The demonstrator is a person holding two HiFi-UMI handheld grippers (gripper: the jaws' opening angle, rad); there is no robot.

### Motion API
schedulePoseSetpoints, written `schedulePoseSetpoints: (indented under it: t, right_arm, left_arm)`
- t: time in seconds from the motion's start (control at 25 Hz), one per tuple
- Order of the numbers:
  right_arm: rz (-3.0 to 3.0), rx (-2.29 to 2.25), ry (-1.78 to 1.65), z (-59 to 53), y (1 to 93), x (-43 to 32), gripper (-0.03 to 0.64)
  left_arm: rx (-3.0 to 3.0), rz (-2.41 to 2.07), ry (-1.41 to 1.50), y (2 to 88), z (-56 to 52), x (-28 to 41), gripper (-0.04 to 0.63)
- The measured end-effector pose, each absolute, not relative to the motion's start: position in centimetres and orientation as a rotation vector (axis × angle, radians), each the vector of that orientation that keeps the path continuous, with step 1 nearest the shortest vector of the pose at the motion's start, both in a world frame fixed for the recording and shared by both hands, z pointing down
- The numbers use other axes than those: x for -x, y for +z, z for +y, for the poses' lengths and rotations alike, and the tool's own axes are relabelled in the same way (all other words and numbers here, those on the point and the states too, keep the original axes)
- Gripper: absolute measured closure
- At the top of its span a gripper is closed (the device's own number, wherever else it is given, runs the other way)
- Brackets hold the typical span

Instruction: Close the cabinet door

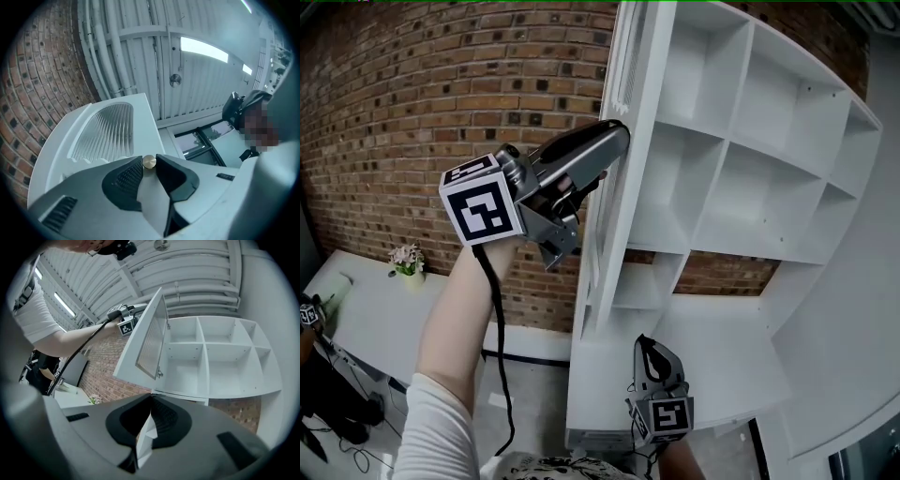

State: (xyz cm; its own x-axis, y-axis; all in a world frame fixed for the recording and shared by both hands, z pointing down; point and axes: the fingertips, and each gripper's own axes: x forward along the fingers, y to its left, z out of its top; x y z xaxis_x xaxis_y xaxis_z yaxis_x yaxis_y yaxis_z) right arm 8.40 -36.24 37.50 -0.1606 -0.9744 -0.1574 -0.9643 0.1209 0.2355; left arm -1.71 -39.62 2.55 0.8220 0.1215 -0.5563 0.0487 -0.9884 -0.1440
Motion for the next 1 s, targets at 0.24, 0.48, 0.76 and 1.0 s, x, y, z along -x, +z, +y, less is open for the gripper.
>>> schedulePoseSetpoints:
  t: [0.24,0.48,0.76,1.0]
  right_arm:
    - [-2.314,-2.027,-0.397,-36.8,38.7,-12.6,0.614]
    - [-2.32,-2.023,-0.415,-37.6,38.1,-18.5,0.614]
    - [-2.358,-2.007,-0.409,-39.8,36.9,-25.6,0.614]
    - [-2.332,-2.011,-0.342,-41.5,36.9,-31.8,0.614]
  left_arm:
    - [2.8,-0.072,0.913,2.4,-38.7,-1.9,0.494]
    - [2.738,0.021,0.906,2.4,-38.4,-6.4,0.492]
    - [2.715,0.212,0.836,2.3,-39.8,-14.3,0.494]
    - [2.627,0.436,0.788,2.3,-42.4,-19.6,0.494]
